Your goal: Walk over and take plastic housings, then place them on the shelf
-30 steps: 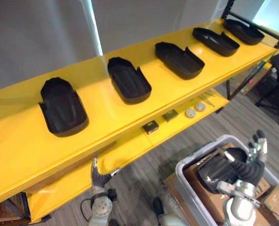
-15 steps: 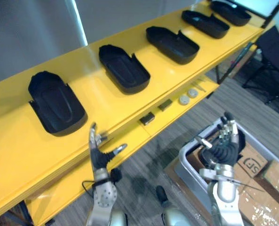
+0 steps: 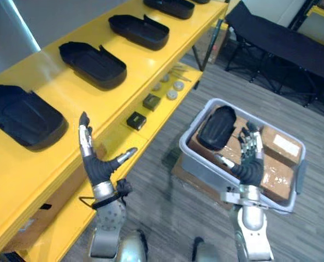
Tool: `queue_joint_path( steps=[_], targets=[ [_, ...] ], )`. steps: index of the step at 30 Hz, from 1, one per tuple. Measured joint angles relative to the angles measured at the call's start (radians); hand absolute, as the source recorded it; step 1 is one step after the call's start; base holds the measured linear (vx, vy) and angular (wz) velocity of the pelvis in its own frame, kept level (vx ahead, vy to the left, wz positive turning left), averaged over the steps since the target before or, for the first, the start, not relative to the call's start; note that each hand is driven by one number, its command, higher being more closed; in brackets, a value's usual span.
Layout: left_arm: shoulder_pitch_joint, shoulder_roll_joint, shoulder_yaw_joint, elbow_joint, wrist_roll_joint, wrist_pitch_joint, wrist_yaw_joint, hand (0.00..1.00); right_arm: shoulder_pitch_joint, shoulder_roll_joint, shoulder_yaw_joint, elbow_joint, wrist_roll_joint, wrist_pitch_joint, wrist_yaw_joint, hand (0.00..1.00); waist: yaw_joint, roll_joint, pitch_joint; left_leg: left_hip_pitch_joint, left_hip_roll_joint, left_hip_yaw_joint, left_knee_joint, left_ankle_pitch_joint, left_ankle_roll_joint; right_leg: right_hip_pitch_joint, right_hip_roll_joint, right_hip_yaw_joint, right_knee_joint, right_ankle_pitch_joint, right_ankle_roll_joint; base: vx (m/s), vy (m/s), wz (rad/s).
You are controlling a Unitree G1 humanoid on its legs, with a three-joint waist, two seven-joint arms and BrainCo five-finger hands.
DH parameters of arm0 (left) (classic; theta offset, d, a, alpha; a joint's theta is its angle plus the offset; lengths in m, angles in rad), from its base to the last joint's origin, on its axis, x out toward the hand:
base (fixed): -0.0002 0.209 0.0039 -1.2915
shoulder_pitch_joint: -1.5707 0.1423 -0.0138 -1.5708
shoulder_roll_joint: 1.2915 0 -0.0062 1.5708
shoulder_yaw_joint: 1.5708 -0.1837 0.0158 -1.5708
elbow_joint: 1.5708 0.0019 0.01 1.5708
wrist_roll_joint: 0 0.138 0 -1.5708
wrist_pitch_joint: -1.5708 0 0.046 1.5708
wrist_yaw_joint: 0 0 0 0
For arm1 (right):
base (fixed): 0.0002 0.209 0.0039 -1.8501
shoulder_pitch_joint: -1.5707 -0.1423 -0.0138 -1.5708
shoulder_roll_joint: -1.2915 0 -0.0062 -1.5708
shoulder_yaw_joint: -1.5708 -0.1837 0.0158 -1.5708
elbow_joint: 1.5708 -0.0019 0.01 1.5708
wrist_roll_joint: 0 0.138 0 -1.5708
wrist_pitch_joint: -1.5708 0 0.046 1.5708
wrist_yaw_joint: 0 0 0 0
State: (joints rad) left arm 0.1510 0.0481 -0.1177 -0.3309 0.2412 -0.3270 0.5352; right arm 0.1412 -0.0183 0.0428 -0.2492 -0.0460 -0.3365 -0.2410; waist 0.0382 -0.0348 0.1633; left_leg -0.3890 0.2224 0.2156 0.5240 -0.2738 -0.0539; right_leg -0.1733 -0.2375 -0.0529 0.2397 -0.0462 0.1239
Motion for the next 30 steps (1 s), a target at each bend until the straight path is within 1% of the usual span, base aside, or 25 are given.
queue_joint_path(
  steps=[1,2,3,4,5,6,7,8,9,10,12,13,14,15,16,17,18,19,20,21,22,23,26,28,30],
  targets=[
    [0.003,0.010,-0.009,0.006,-0.007,0.000,0.000,0.00,-0.006,0.004,0.002,0.014,-0.010,0.001,0.000,0.00,-0.001,-0.009,-0.005,-0.002,0.011,0.001,-0.007,0.020,-0.029,0.001,-0.008,-0.013,-0.037,0.007,0.011,-0.03,-0.376,-0.07],
    [0.003,0.014,-0.012,0.008,-0.007,0.000,-0.001,0.00,-0.008,0.006,0.002,0.022,-0.010,0.001,0.000,0.00,-0.004,-0.028,-0.017,-0.001,0.011,0.002,-0.011,0.032,-0.041,0.003,-0.018,-0.030,-0.057,0.021,0.029,0.01,-0.427,0.05],
    [0.002,0.008,-0.014,0.014,-0.007,0.000,-0.006,0.00,-0.010,0.007,0.000,0.041,-0.014,0.003,0.001,0.00,-0.005,-0.045,-0.028,0.005,0.012,-0.003,-0.016,0.050,-0.070,0.023,-0.020,-0.064,-0.075,-0.019,0.108,0.06,-0.526,0.00],
    [0.013,-0.035,-0.011,0.033,-0.007,0.004,-0.009,0.00,-0.018,-0.017,-0.006,0.069,-0.020,0.014,0.001,0.00,-0.009,0.001,-0.035,0.020,0.044,-0.039,-0.081,0.097,-0.102,0.031,0.034,-0.083,-0.094,-0.023,0.094,0.06,-0.439,-0.02],
    [0.017,-0.044,-0.011,0.033,-0.007,0.004,-0.011,0.00,-0.018,-0.022,-0.007,0.070,-0.020,0.017,0.001,0.00,-0.012,0.007,-0.037,0.028,0.048,-0.045,-0.100,0.107,-0.109,0.032,0.042,-0.085,-0.094,-0.023,0.094,0.08,-0.370,-0.12],
    [0.037,-0.082,-0.022,0.031,-0.007,0.003,-0.018,0.00,0.004,-0.034,-0.013,0.076,-0.025,0.024,0.001,0.00,-0.013,0.027,-0.049,0.076,0.068,-0.042,-0.185,0.145,-0.133,0.035,0.069,-0.085,-0.091,-0.030,0.082,0.09,-0.244,-0.16],
    [0.057,-0.105,-0.022,0.030,-0.009,0.002,-0.020,0.00,0.020,-0.049,-0.023,0.077,-0.027,0.029,0.000,0.00,-0.016,0.042,-0.057,0.122,0.088,-0.043,-0.244,0.175,-0.139,0.045,0.090,-0.085,-0.085,-0.037,0.069,0.11,-0.276,-0.18],
    [0.062,-0.102,-0.021,0.030,-0.009,0.002,-0.022,0.00,0.025,-0.052,-0.036,0.077,-0.027,0.029,0.000,0.00,-0.024,0.043,-0.057,0.136,0.091,-0.046,-0.255,0.186,-0.133,0.054,0.098,-0.089,-0.081,-0.045,0.054,0.10,-0.237,-0.07],
    [0.066,-0.102,-0.022,0.031,-0.017,0.002,-0.021,0.00,0.032,-0.056,-0.060,0.077,-0.028,0.029,-0.004,0.00,-0.038,0.046,-0.055,0.140,0.094,-0.052,-0.250,0.198,-0.116,0.066,0.102,-0.107,-0.076,-0.053,0.041,0.08,-0.194,0.21],
    [0.067,-0.105,-0.025,0.033,-0.044,0.002,-0.021,0.00,0.041,-0.063,-0.091,0.081,-0.027,0.029,-0.019,0.00,-0.055,0.050,-0.053,0.139,0.093,-0.064,-0.244,0.210,-0.097,0.082,0.106,-0.137,-0.074,-0.054,0.040,0.07,-0.185,0.28],
    [0.069,-0.105,-0.022,0.034,-0.048,0.002,-0.022,0.00,0.052,-0.066,-0.148,0.081,-0.024,0.029,-0.045,0.00,-0.055,0.055,-0.053,0.141,0.078,-0.068,-0.236,0.216,-0.090,0.092,0.094,-0.147,-0.075,-0.055,0.038,0.04,-0.029,0.22],
    [0.069,-0.102,-0.018,0.041,-0.048,0.003,-0.037,0.00,0.037,-0.066,-0.184,0.097,-0.017,0.031,-0.068,0.00,-0.054,0.050,-0.045,0.116,0.048,-0.094,-0.202,0.216,-0.090,0.092,0.071,-0.147,-0.080,-0.055,0.038,0.01,0.091,0.18],
    [0.065,-0.099,-0.018,0.043,-0.048,0.003,-0.044,0.00,0.022,-0.066,-0.197,0.114,-0.015,0.033,-0.078,0.00,-0.054,0.048,-0.040,0.097,0.032,-0.122,-0.174,0.215,-0.091,0.092,0.059,-0.146,-0.082,-0.055,0.038,-0.02,0.143,0.11],
    [0.064,-0.093,-0.013,0.048,-0.049,0.002,-0.051,0.00,-0.020,-0.064,-0.212,0.160,-0.014,0.041,-0.096,0.00,-0.048,0.044,-0.025,0.096,0.007,-0.166,-0.168,0.197,-0.085,0.097,0.044,-0.141,-0.100,-0.045,0.041,-0.05,0.166,-0.10],
    [0.078,-0.092,-0.013,0.059,-0.072,0.002,-0.059,0.00,-0.073,-0.064,-0.211,0.200,-0.012,0.057,-0.121,0.00,-0.044,0.061,-0.017,0.115,0.006,-0.176,-0.207,0.160,-0.091,0.093,0.046,-0.136,-0.130,-0.018,0.052,-0.07,0.180,-0.23],
    [0.080,-0.090,-0.014,0.071,-0.080,0.002,-0.063,0.00,-0.101,-0.061,-0.209,0.216,-0.007,0.063,-0.132,0.00,-0.043,0.068,-0.011,0.116,0.005,-0.172,-0.217,0.142,-0.102,0.087,0.045,-0.132,-0.146,-0.003,0.055,-0.08,0.218,-0.43],
    [0.072,-0.075,-0.013,0.117,-0.086,0.002,-0.073,0.00,-0.164,-0.049,-0.208,0.249,-0.005,0.075,-0.146,0.00,-0.028,0.065,0.011,0.113,0.000,-0.153,-0.221,0.119,-0.126,0.075,0.037,-0.115,-0.173,0.026,0.065,-0.08,0.199,-0.50],
    [0.062,-0.061,-0.014,0.156,-0.086,0.003,-0.075,0.00,-0.193,-0.040,-0.205,0.271,-0.004,0.079,-0.152,0.00,-0.013,0.056,0.022,0.110,-0.005,-0.133,-0.212,0.115,-0.119,0.065,0.030,-0.100,-0.187,0.049,0.067,-0.12,0.221,-0.75],
    [0.043,-0.045,-0.014,0.221,-0.086,0.011,-0.084,0.00,-0.242,-0.021,-0.203,0.313,0.000,0.085,-0.164,0.00,0.006,0.044,0.040,0.106,-0.007,-0.103,-0.194,0.100,-0.108,0.060,0.023,-0.096,-0.219,0.090,0.065,-0.13,0.181,-0.67],
    [0.040,-0.027,-0.014,0.276,-0.086,0.019,-0.087,0.00,-0.285,-0.011,-0.203,0.351,0.005,0.097,-0.181,0.00,0.010,0.037,0.047,0.084,-0.014,-0.093,-0.161,0.073,-0.099,0.059,0.013,-0.102,-0.247,0.111,0.068,-0.16,0.215,-0.52],
    [0.032,-0.014,-0.016,0.324,-0.087,0.027,-0.091,0.00,-0.327,-0.014,-0.209,0.389,0.017,0.103,-0.200,0.00,0.009,0.034,0.050,0.048,-0.019,-0.093,-0.112,0.047,-0.092,0.047,0.004,-0.105,-0.262,0.116,0.073,-0.11,0.145,-0.23],
    [0.024,-0.010,-0.013,0.345,-0.088,0.031,-0.093,0.00,-0.359,-0.020,-0.211,0.418,0.030,0.109,-0.212,0.00,0.009,0.035,0.056,0.030,-0.019,-0.093,-0.092,0.040,-0.091,0.039,0.003,-0.103,-0.266,0.122,0.076,-0.10,0.145,-0.08],
    [-0.046,0.022,-0.012,0.452,-0.088,0.055,-0.095,0.00,-0.555,-0.063,-0.259,0.617,0.056,0.151,-0.258,0.00,0.017,0.040,0.105,-0.030,-0.026,-0.096,-0.039,0.035,-0.080,0.008,-0.005,-0.097,-0.282,0.153,0.088,-0.09,0.096,-0.04],
    [-0.099,0.026,-0.013,0.504,-0.088,0.070,-0.095,0.00,-0.711,-0.115,-0.296,0.772,0.078,0.185,-0.289,0.00,0.036,0.047,0.150,-0.052,-0.028,-0.099,-0.023,0.038,-0.076,-0.008,-0.006,-0.085,-0.289,0.171,0.094,-0.10,0.046,-0.05],
    [-0.118,0.026,-0.014,0.536,-0.110,0.074,-0.094,0.00,-0.832,-0.171,-0.320,0.884,0.094,0.199,-0.312,0.00,0.042,0.057,0.172,-0.074,-0.031,-0.104,-0.024,0.042,-0.072,-0.027,-0.005,-0.086,-0.289,0.179,0.090,-0.07,0.009,0.04]
  ],
)
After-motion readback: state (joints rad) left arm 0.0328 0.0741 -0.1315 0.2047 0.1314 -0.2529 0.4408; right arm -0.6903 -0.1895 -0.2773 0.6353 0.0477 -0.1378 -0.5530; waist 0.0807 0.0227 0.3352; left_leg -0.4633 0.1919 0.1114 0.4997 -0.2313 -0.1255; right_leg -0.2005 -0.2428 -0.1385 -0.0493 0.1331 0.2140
